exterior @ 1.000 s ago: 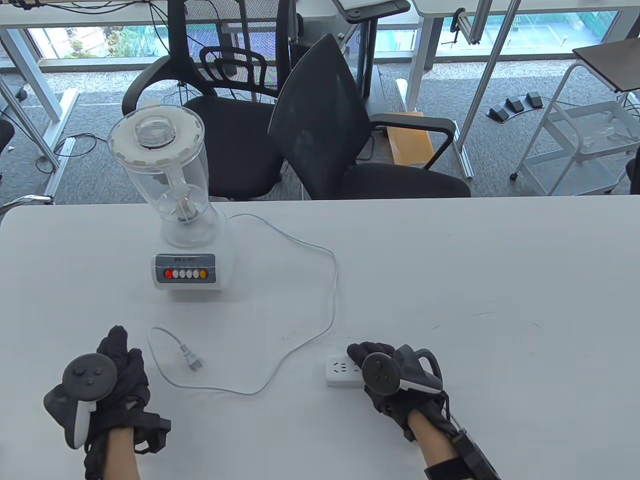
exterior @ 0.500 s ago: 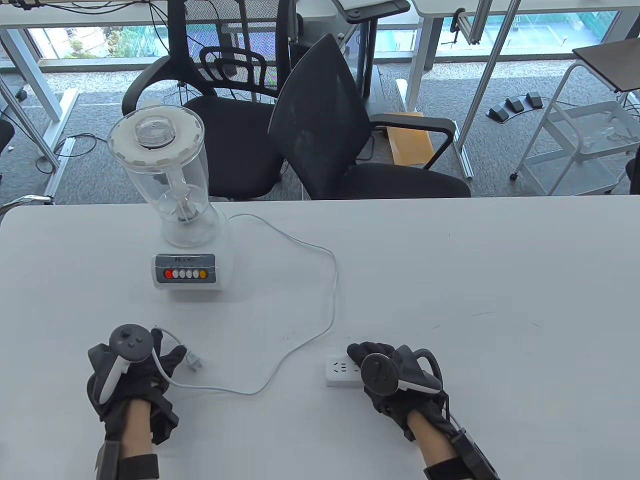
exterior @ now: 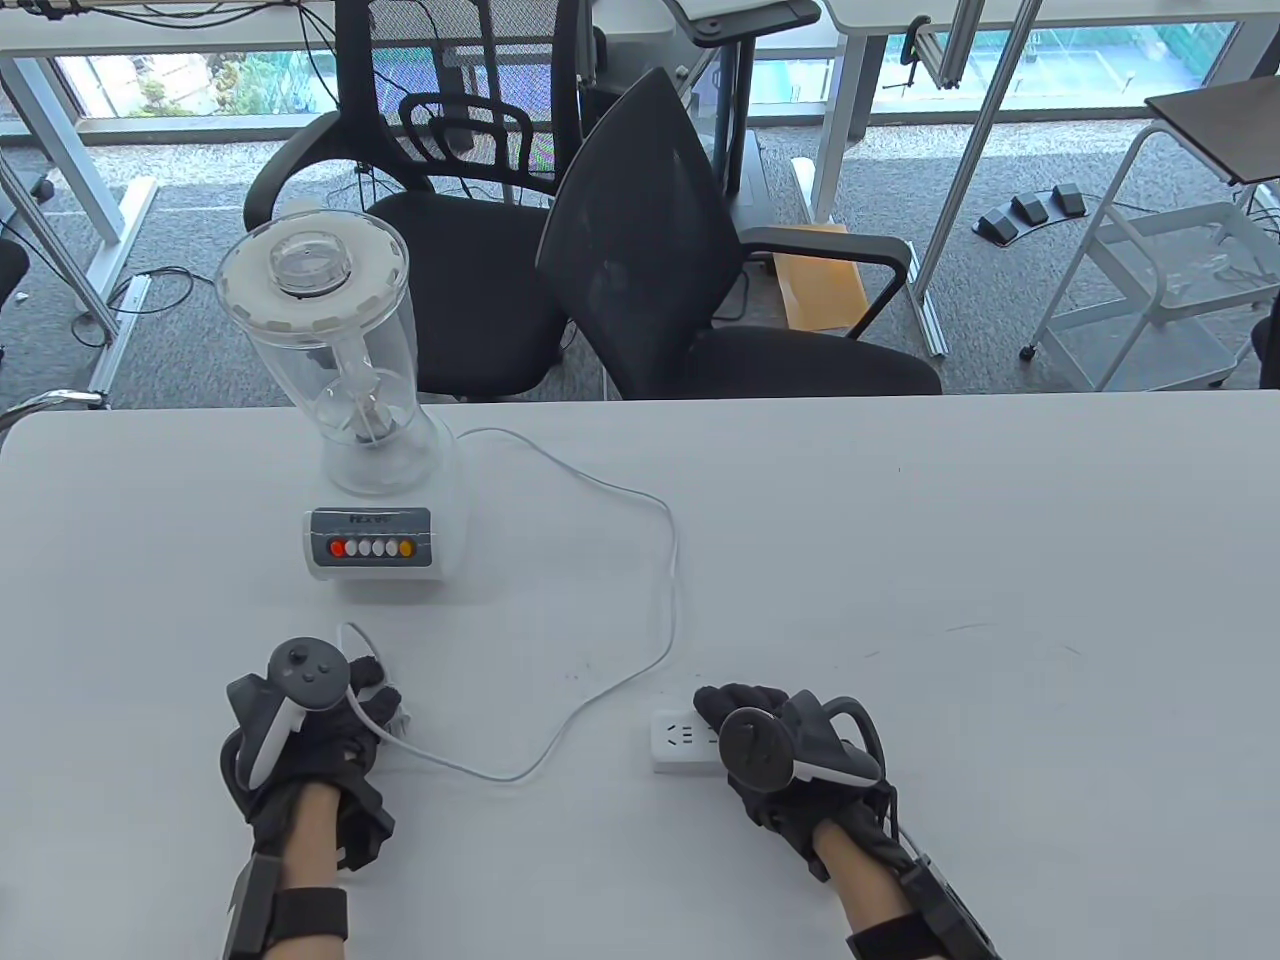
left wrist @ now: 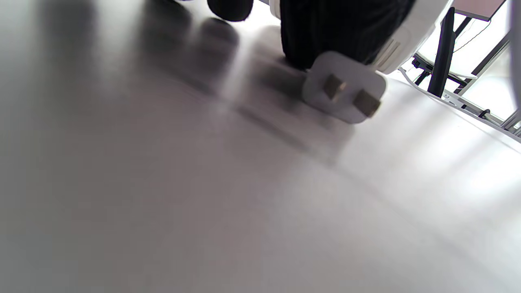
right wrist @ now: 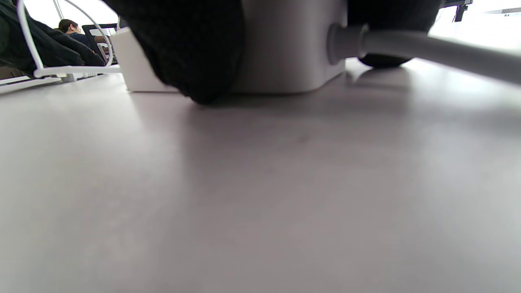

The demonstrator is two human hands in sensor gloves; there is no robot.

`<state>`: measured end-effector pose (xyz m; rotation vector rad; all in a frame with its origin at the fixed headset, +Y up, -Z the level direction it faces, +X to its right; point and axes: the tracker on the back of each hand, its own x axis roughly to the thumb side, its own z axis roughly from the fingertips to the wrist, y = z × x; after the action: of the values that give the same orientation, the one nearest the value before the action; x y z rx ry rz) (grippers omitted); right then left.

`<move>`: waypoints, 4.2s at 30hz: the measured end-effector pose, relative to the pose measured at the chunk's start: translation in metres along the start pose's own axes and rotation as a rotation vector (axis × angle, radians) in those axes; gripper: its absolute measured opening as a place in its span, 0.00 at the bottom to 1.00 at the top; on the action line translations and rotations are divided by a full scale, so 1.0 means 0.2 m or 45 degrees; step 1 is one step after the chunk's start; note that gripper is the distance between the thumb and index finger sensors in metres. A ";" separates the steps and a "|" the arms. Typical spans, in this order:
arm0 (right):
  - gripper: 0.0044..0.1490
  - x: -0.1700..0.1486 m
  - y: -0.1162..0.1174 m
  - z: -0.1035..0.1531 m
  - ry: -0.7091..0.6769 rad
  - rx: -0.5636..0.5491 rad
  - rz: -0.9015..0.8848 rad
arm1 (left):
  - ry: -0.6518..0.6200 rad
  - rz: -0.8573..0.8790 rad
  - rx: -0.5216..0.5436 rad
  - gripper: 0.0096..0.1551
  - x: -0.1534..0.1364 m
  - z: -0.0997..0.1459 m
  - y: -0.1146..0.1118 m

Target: Plug the blender into the power strip

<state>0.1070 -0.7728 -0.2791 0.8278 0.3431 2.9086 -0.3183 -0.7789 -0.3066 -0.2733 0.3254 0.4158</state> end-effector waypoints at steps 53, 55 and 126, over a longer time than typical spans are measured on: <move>0.55 0.00 0.02 0.00 -0.002 -0.006 -0.001 | -0.100 -0.765 -0.135 0.30 0.65 0.02 0.03; 0.55 0.00 0.02 0.00 -0.001 -0.008 -0.004 | -0.142 -0.728 -0.166 0.30 0.68 0.05 0.03; 0.55 -0.02 0.02 0.01 0.003 0.006 -0.033 | -0.852 -0.089 -0.154 0.29 1.18 0.37 -0.38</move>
<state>0.1103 -0.7768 -0.2787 0.8145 0.3587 2.8860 -0.0623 -0.7406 -0.3105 -0.2475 -0.3648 0.4351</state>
